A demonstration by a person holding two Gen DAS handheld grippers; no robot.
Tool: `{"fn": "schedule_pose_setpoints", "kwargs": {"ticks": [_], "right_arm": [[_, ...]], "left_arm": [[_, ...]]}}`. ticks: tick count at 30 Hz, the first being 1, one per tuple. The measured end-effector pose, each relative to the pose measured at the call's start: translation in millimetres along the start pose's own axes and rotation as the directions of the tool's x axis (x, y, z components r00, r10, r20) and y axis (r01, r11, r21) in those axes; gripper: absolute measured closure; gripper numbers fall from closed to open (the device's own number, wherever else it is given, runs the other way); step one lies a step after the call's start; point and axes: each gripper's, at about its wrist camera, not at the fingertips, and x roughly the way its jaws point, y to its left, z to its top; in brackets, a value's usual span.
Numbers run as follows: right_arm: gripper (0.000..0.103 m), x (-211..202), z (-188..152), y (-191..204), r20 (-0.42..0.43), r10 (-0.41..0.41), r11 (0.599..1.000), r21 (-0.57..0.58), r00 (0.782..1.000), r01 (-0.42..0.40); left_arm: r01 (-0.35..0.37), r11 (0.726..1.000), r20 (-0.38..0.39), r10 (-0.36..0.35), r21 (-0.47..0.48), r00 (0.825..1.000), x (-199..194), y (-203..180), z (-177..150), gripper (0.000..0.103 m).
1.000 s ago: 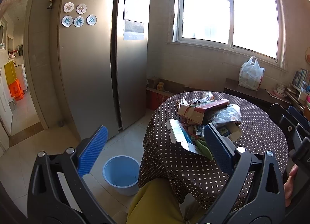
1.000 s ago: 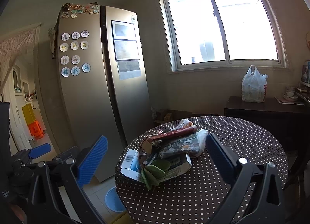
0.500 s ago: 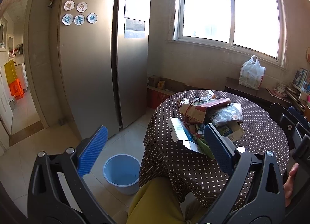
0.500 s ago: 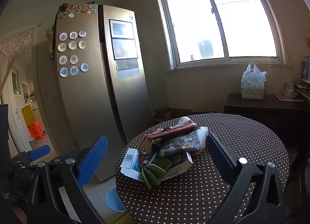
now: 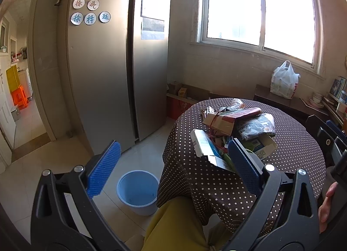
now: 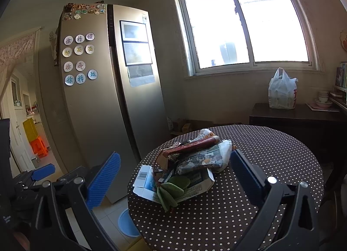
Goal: Collect trash
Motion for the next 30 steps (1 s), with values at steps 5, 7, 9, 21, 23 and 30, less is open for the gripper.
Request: {"fn": "schedule_pose_setpoints", "kwargs": {"ticks": [5,7,9,21,23,30], "right_arm": [[0.004,0.6,-0.4,0.0,-0.001,0.0,1.0,-0.001,1.0,0.0],[0.004,0.5,-0.6,0.1,-0.002,0.001,1.0,0.0,1.0,-0.001],[0.004,0.7,-0.9,-0.1,-0.003,0.001,1.0,0.001,1.0,-0.001],[0.004,4.0,-2.3,-1.0,-0.016,-0.004,1.0,0.004,1.0,0.004],[0.004,4.5,-2.2,-1.3,-0.02,-0.004,1.0,0.007,1.0,0.004],[0.004,7.7,-3.0,-2.3,-0.032,-0.009,1.0,0.011,0.999,0.01]], "left_arm": [[-0.001,1.0,-0.003,0.001,-0.001,1.0,0.6,0.6,0.2,0.006],[0.001,1.0,-0.003,-0.001,0.001,1.0,0.5,0.5,0.2,0.006],[0.0,1.0,-0.004,0.0,0.001,1.0,0.8,0.6,0.1,0.006],[-0.009,1.0,-0.016,0.009,-0.007,1.0,4.7,2.6,-0.1,0.006],[-0.008,1.0,-0.017,0.008,-0.007,1.0,4.6,2.6,-0.1,0.006],[-0.011,1.0,-0.025,0.01,-0.011,1.0,7.0,3.6,-0.4,0.006]]}}
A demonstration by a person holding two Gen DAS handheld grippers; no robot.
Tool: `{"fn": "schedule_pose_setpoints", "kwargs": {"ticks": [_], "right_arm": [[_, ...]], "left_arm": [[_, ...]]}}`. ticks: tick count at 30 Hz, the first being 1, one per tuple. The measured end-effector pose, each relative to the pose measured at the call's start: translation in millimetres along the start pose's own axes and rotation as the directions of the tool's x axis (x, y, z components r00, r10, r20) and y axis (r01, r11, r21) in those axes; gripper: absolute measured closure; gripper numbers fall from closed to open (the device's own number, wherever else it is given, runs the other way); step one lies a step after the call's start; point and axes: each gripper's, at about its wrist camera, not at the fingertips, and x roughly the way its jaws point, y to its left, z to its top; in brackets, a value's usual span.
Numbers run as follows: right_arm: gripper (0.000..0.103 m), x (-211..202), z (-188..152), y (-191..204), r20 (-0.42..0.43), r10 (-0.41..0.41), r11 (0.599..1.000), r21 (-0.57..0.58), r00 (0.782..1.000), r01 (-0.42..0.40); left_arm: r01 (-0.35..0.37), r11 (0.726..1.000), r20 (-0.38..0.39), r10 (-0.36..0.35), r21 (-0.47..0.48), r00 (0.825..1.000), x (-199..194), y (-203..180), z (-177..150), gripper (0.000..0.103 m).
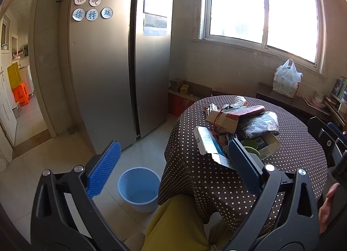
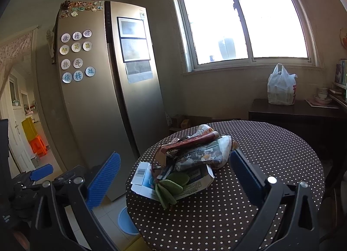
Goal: Collect trash
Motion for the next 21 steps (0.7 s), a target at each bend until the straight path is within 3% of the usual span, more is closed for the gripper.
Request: {"fn": "schedule_pose_setpoints", "kwargs": {"ticks": [9,21], "right_arm": [[0.004,15,-5,0,-0.048,-0.02,1.0,0.002,0.999,0.02],[0.004,75,-26,3,-0.218,-0.043,0.999,0.02,0.975,0.049]], "left_arm": [[-0.002,1.0,-0.032,0.002,-0.01,0.999,12,5,-2,0.006],[0.008,1.0,-0.132,-0.012,-0.028,0.991,52,17,-10,0.006]]}}
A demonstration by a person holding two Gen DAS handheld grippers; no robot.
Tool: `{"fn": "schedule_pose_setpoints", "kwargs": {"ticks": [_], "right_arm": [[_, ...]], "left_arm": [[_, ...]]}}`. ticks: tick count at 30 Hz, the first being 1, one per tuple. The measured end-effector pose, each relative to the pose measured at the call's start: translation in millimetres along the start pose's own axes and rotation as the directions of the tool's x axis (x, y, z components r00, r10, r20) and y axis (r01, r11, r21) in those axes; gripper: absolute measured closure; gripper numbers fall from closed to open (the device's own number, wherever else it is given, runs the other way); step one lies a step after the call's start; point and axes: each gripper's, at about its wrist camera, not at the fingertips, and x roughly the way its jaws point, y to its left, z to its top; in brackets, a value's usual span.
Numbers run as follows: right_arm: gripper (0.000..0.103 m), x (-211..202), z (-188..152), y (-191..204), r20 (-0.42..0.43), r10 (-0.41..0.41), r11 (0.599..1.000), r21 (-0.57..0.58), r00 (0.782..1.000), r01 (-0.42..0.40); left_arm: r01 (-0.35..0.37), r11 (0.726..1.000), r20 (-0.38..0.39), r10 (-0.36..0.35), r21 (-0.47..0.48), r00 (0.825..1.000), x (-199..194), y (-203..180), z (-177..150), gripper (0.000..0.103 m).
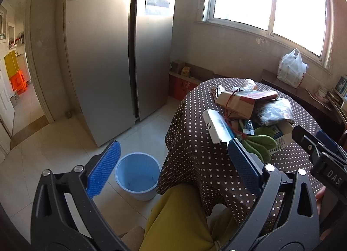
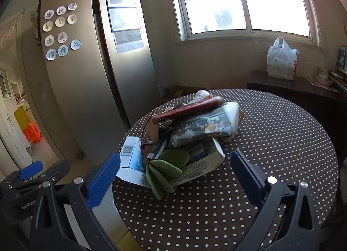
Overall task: Collect trash
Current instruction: 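Grasp the green felt leaves with the right gripper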
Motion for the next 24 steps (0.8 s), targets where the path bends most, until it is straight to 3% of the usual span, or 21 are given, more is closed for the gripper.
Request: {"fn": "schedule_pose_setpoints", "kwargs": {"ticks": [7,17,18,19,23,24], "right_arm": [[0.004,41,-5,15,-0.104,0.003,0.999,-0.033,0.995,-0.007],[0.004,86,-14,29,-0.192,-0.015,0.996,-0.086,0.981,-0.001],[0.011,90,-15,29,-0.197,-0.017,0.996,-0.089,0.98,-0.001],[0.031,92,-15,27,-0.203,-0.015,0.997,-0.083,0.979,-0.002],[0.056,97,-15,17,-0.233,0.032,0.998,-0.042,0.972,-0.043],[0.069,95,-14,16,-0.23,0.034,0.998,-0.038,0.972,-0.044]], "left_arm": [[0.015,0.999,-0.09,-0.018,-0.028,0.996,32,10,-2,0.006],[0.011,0.996,-0.153,-0.024,-0.084,0.988,63,25,1,0.006],[0.01,0.996,-0.157,-0.024,-0.087,0.987,64,25,2,0.006],[0.01,0.996,-0.161,-0.024,-0.088,0.987,65,25,2,0.006],[0.015,0.996,-0.175,-0.031,-0.09,0.984,70,21,2,0.006],[0.016,0.996,-0.178,-0.032,-0.09,0.984,71,20,2,0.006]]}}
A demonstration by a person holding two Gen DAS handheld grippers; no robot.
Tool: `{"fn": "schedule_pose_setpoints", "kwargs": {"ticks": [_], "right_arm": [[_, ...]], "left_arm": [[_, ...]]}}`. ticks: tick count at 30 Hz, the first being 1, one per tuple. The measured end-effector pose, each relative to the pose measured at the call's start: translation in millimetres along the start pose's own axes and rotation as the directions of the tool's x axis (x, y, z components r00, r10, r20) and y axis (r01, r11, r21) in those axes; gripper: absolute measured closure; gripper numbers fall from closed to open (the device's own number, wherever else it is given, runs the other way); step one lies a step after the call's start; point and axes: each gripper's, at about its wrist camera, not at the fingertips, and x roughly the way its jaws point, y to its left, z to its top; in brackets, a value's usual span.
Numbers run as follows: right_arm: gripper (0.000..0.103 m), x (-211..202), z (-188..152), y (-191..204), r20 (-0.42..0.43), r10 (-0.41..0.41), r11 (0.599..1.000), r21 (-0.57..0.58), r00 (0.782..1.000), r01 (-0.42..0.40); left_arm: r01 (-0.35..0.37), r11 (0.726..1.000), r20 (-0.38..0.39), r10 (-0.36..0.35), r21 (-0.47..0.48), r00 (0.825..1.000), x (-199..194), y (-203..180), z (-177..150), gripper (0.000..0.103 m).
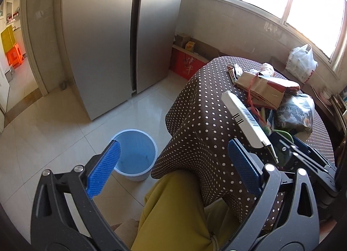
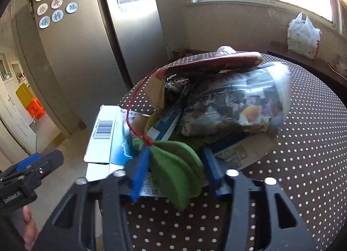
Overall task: Collect trash
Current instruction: 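Grasp the green felt leaves with the right gripper, then grasp the white-blue cardboard box with the left gripper while the right gripper lifts the leaves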
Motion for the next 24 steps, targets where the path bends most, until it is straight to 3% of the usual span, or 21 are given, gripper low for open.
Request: {"fn": "schedule_pose_setpoints", "kwargs": {"ticks": [1,5,11,18,21,22,24], "right_arm": [[0.081,-3,0,-2,0.004,0.011,1.0,0.005,1.0,-0.011],[0.097,-17,0,-12,0.018,0.082,0.996,0.027,0.997,-0.082],[0.098,-42,-2,-16,0.069,0.107,0.994,0.027,0.992,-0.109],[0.099,-79,-1,-35,0.167,0.083,0.993,0.069,0.982,-0.096],[0.099,-98,0,-49,0.22,0.058,0.991,0.103,0.974,-0.082],[0.099,-101,1,-53,0.231,0.045,0.991,0.109,0.972,-0.072],[0.099,-109,1,-61,0.257,0.004,0.99,0.133,0.967,-0.04]], "left_arm": [[0.003,1.0,-0.007,-0.003,0.001,1.0,2,-3,1,0.006],[0.043,0.999,-0.024,-0.043,-0.003,0.999,4,-12,2,0.006],[0.113,0.993,-0.003,-0.113,0.018,0.994,1,-35,3,0.006],[0.192,0.981,-0.087,-0.193,-0.022,0.977,34,-59,7,0.006],[0.185,0.982,-0.1,-0.189,-0.041,0.977,49,-66,5,0.006],[0.182,0.982,-0.098,-0.185,-0.043,0.978,52,-68,4,0.009],[0.154,0.988,-0.094,-0.156,-0.023,0.983,56,-71,4,0.024]]}}
